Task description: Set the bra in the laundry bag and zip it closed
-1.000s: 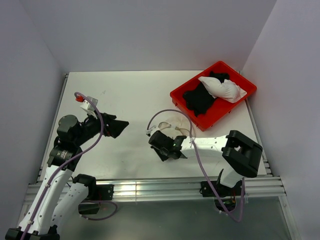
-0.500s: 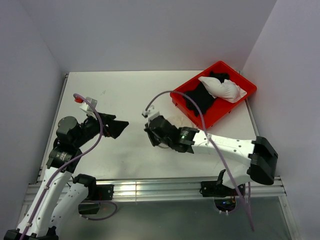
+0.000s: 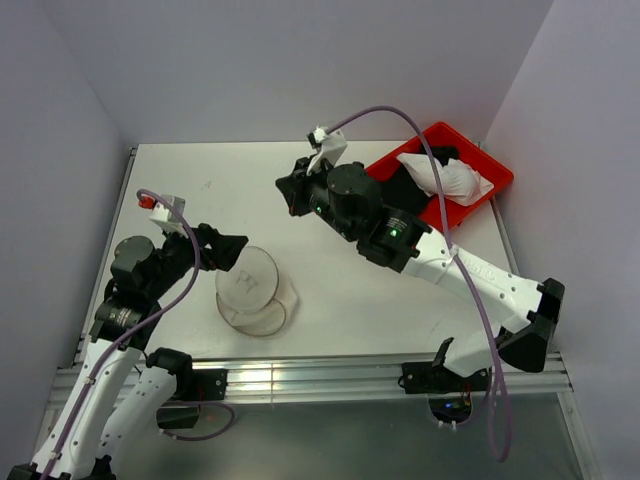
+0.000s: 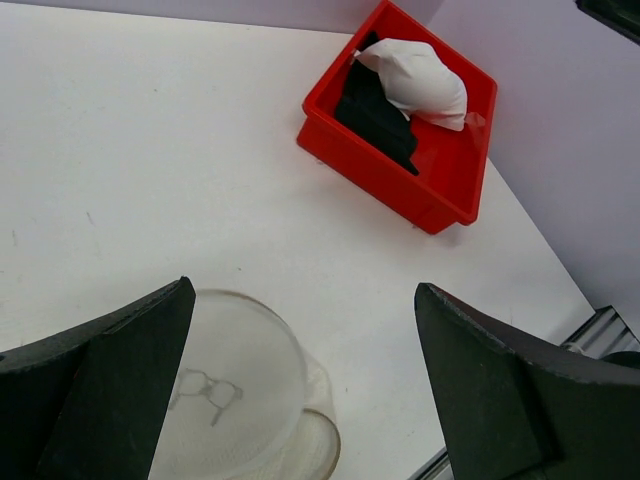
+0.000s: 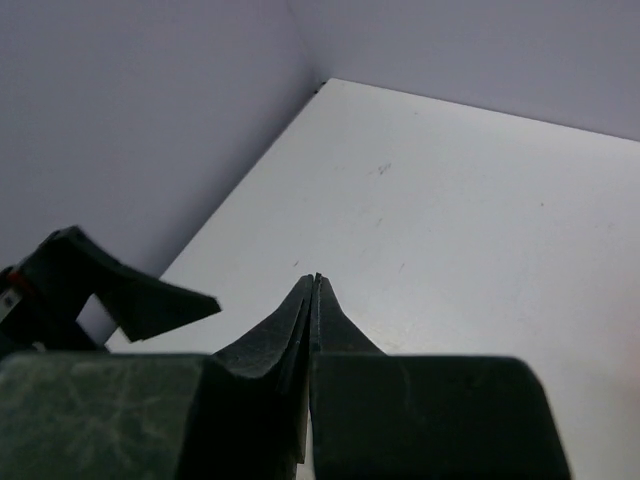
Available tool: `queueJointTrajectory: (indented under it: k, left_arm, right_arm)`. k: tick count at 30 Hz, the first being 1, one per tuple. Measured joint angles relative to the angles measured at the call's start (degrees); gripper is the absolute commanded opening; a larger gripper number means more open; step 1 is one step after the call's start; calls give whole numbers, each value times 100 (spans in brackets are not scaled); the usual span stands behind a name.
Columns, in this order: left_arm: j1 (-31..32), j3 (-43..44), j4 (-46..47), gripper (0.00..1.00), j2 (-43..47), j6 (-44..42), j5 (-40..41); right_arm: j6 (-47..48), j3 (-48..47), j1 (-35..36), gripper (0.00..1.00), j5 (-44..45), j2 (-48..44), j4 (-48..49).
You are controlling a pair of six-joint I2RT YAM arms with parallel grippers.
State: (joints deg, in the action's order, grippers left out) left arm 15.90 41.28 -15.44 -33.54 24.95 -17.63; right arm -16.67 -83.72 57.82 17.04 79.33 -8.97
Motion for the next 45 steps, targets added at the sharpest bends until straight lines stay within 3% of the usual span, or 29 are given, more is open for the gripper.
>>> queueJointTrajectory:
  k: [6,9,13,18,24,28,32,35,38,39,40,45]
  left_arm:
    - [4,22,-44,99,-11,-2,203]
    - [4,44,-94,99,-44,-4,323]
    - [4,94,-181,99,-87,0,555]
    - [-37,96,-205,99,-122,0,702]
    - [-61,96,-205,99,-199,2,789]
    - [-61,96,-205,95,-271,28,800]
    - [-61,96,-201,99,-345,129,791]
    - [-61,96,-205,99,-422,278,785]
    - [-61,96,-293,99,-522,426,800]
    - [-61,96,-352,99,-553,472,804]
    - [-61,94,-411,97,-573,501,804]
    - [-61,-48,-597,85,-568,754,798]
  right_arm:
    - [-385,127,-776,1,-691,452,350]
    - [-269,586,-813,16,-1248,586,579]
    - [-286,1421,-647,50,-1987,743,627]
    - [-1137,1672,-601,65,-2227,1508,730]
    - [-2269,1687,-612,69,-1882,2594,1060]
    - [-2673,1683,-636,68,-1626,3163,1145]
    - [-2938,1552,-675,63,-1631,3432,1410]
    - [-3112,1526,-708,51,-1818,3576,1705]
    - [-3329,1519,-782,32,-2127,3738,2006]
    - [-3414,1510,-824,12,-2247,3801,2107]
    - [-3484,1504,-872,2,-2341,3851,2205]
    - [-3622,1641,-1091,0,-2487,3757,2653]
